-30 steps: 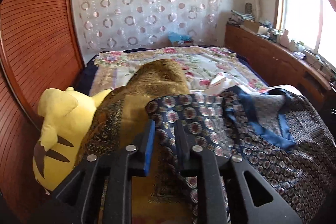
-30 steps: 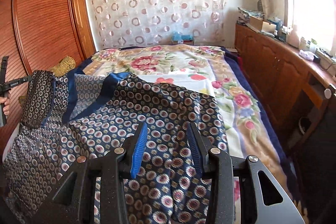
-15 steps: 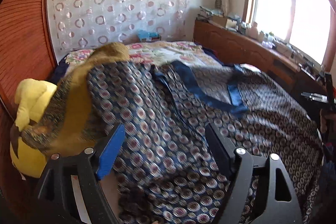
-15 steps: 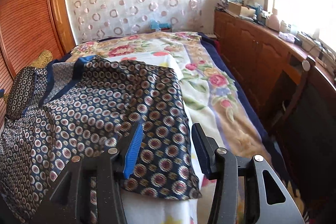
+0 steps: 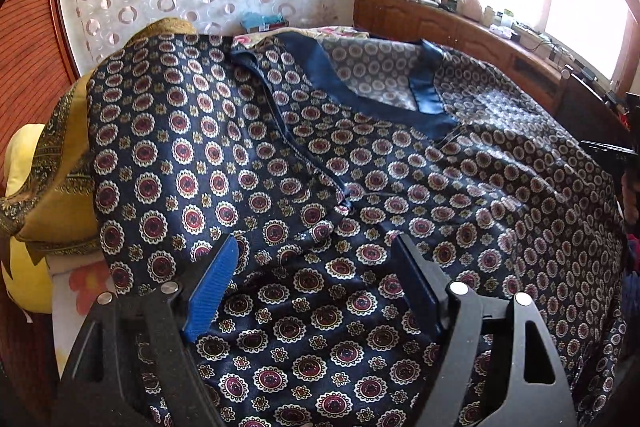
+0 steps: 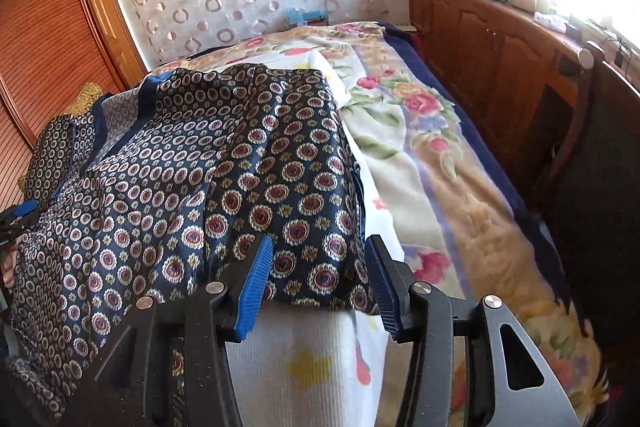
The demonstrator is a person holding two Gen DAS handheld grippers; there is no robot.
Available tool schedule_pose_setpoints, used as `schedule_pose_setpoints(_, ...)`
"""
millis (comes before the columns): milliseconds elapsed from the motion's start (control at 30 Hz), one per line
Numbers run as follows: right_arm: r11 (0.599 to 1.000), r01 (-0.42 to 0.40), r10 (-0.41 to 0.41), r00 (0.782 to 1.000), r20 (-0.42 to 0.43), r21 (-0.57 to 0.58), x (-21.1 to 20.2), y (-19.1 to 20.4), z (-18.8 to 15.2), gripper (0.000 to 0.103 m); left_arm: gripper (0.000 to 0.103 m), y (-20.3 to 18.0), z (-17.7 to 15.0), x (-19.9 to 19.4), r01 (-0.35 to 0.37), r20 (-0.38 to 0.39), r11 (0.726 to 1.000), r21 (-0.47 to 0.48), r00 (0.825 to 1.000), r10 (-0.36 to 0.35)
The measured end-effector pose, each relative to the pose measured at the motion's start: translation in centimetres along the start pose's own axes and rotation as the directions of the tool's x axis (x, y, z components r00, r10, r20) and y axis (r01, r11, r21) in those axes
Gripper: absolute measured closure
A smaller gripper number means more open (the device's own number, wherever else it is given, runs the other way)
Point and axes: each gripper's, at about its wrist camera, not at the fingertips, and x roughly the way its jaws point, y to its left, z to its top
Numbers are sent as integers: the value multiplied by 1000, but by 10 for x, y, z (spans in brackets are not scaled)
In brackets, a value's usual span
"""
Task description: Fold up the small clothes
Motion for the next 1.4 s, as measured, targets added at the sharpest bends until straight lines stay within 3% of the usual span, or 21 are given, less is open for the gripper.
schedule_pose_setpoints(233, 1000, -28, 28, 1000, -8, 12, 0, -8, -8, 58, 21, 1, -3, 14, -27, -66, 1000, -15, 997, 26)
schedule_pose_setpoints(467, 1000, -7, 7, 1000, 8, -18, -5, -5, -12, 70, 20, -3, -2, 16, -34, -67, 999, -6, 997, 34)
schedule_pose_setpoints(633, 996, 62, -60, 998, 30, -60, -9, 1, -12, 93, 18, -2, -3, 15, -39, -69, 999, -13, 997, 38)
schedule_pose_setpoints(700, 994, 79, -76, 996, 40, -79, -11, 3, -12, 97, 18, -3, -3, 15, -43, -69, 999, -17, 997, 42)
schedule_pose_setpoints(900, 988, 98, -84, 990, 111, -122, -21, 19, -6, 99, 17, -3, -3, 15, -57, -71, 998, -32, 996, 55)
schedule_pose_setpoints(1133, 975, 26, 19, 979, 203, -219, -31, 73, 14, 99, 13, -3, -2, 17, -56, -78, 998, -35, 996, 53)
schedule_pose_setpoints(1400, 931, -65, 103, 991, 85, -360, 6, 139, -4, 99, 0, -6, 4, 25, -52, -97, 998, -28, 994, 49)
